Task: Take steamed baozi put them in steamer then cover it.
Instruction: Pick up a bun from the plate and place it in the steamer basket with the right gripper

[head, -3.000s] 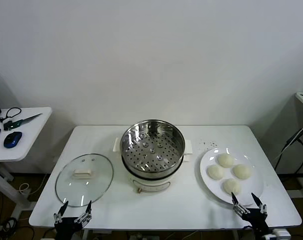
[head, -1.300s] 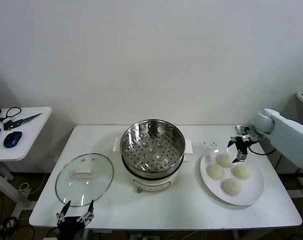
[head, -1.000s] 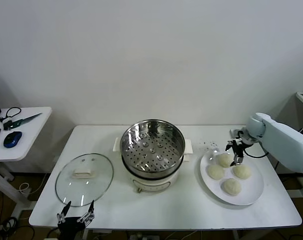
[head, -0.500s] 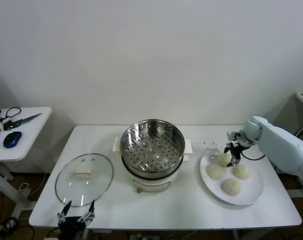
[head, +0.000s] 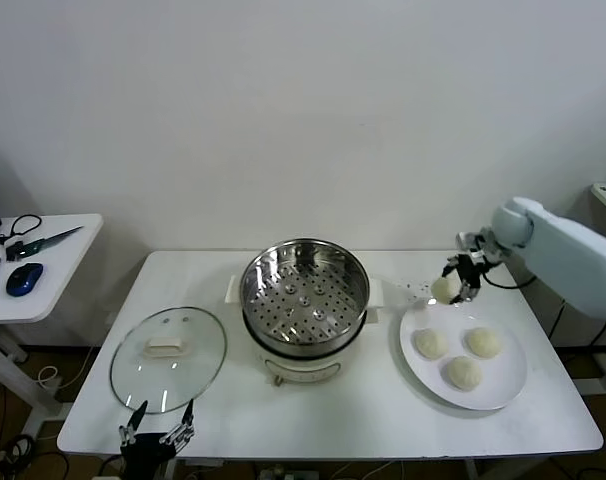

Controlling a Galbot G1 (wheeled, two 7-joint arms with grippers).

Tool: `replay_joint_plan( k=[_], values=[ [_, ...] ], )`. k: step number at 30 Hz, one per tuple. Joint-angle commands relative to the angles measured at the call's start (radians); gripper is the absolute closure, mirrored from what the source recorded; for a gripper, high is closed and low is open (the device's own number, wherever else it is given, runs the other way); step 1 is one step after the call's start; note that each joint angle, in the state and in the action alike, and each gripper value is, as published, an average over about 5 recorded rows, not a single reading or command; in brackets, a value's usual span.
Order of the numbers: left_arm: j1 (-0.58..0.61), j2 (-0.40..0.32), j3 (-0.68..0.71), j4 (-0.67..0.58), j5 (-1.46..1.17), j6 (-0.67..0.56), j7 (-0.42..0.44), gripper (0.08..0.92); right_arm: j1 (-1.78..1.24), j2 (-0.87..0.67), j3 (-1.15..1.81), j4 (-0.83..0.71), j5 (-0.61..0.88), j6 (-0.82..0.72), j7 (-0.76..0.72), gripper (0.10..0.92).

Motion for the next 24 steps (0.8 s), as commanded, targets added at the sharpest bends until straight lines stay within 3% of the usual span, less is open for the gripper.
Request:
replay_joint_plan(
  k=[1, 7, 11, 16, 24],
  values=[
    [0.001, -0.001, 0.001, -0.002, 0.002, 0.001, 0.0, 0.177, 0.405, 0.033, -0.281, 0.214, 0.127, 0.181, -0.039, 0.304],
    [0.005, -0.003, 0.009, -0.005, 0.007, 0.002, -0.001, 0.177, 0.551, 0.185, -0.354, 0.369, 0.085, 0.366, -0.01, 0.304],
    [0.003, -0.004, 0.009, -0.007, 0.008, 0.002, -0.001, 0.177, 0.484, 0.279, -0.316, 0.38, -0.02, 0.44, 0.034, 0.304],
    [0.001, -0.007, 0.003, -0.016, 0.007, 0.006, -0.001, 0.177, 0.327, 0.386, -0.248, 0.299, -0.165, 0.483, 0.08, 0.304],
    [0.014, -0.009, -0.004, -0.025, 0.007, 0.008, -0.002, 0.177, 0.061, 0.531, -0.095, 0.027, -0.46, 0.579, 0.118, 0.304]
  ],
)
